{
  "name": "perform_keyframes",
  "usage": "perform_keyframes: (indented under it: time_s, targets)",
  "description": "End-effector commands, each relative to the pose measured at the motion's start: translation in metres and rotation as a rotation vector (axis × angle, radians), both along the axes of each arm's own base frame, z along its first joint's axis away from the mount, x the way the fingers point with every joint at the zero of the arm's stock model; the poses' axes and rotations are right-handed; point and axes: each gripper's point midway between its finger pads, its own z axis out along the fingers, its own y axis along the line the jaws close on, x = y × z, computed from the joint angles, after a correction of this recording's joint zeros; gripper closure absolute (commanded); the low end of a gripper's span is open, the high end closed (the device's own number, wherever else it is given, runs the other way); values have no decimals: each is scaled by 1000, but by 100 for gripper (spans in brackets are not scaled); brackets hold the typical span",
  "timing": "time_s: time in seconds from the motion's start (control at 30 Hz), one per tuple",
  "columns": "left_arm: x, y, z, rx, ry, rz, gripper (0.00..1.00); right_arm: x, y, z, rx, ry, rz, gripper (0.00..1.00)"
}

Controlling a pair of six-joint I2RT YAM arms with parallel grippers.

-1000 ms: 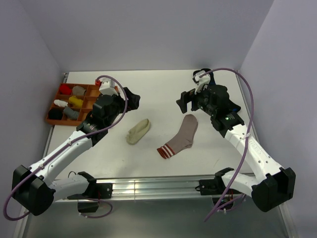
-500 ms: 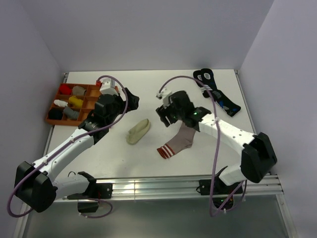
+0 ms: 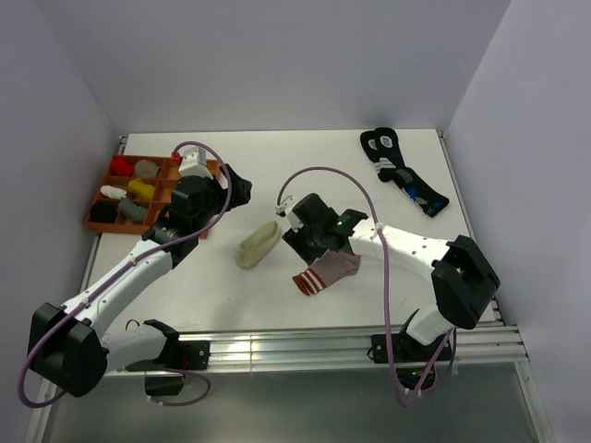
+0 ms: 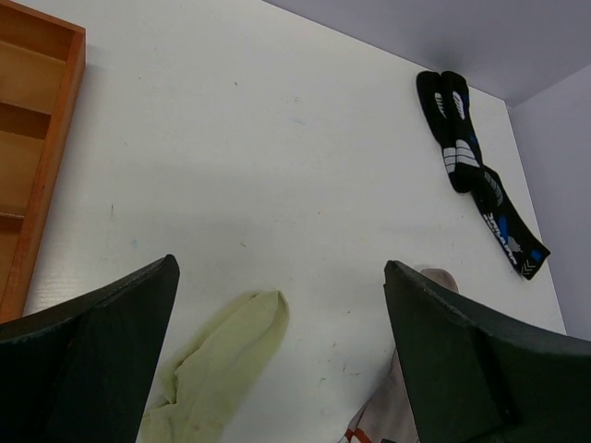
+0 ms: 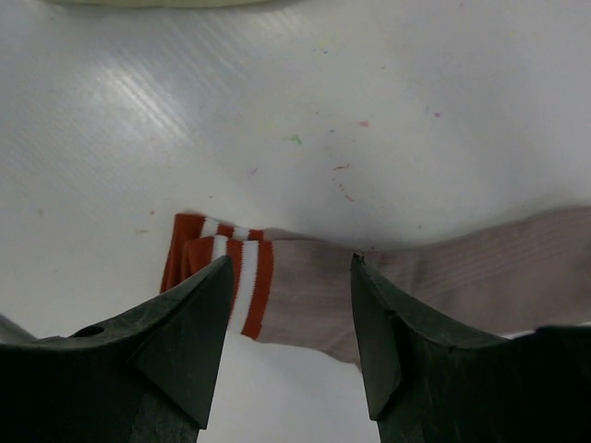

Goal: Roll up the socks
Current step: Pick up the sock at the center of the board.

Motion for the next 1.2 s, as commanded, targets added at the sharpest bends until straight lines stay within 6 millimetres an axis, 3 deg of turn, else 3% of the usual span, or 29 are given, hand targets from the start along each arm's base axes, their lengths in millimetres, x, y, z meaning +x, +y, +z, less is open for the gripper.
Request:
perform_keyframes:
  time_s: [0.0, 0.2, 0.57, 1.17]
  targets:
    - [0, 0, 7, -29, -16, -10, 1, -13, 9, 22, 38, -29, 13, 39]
    - [6, 0, -5, -18, 13, -6, 1, -43, 11, 13, 3, 68, 85, 39]
    - [4, 5, -13, -34, 18, 2, 1, -66, 20, -5, -41, 196, 129, 40]
    - [9, 16, -14, -22, 26, 0, 2, -82, 32, -35, -89, 290, 159, 40]
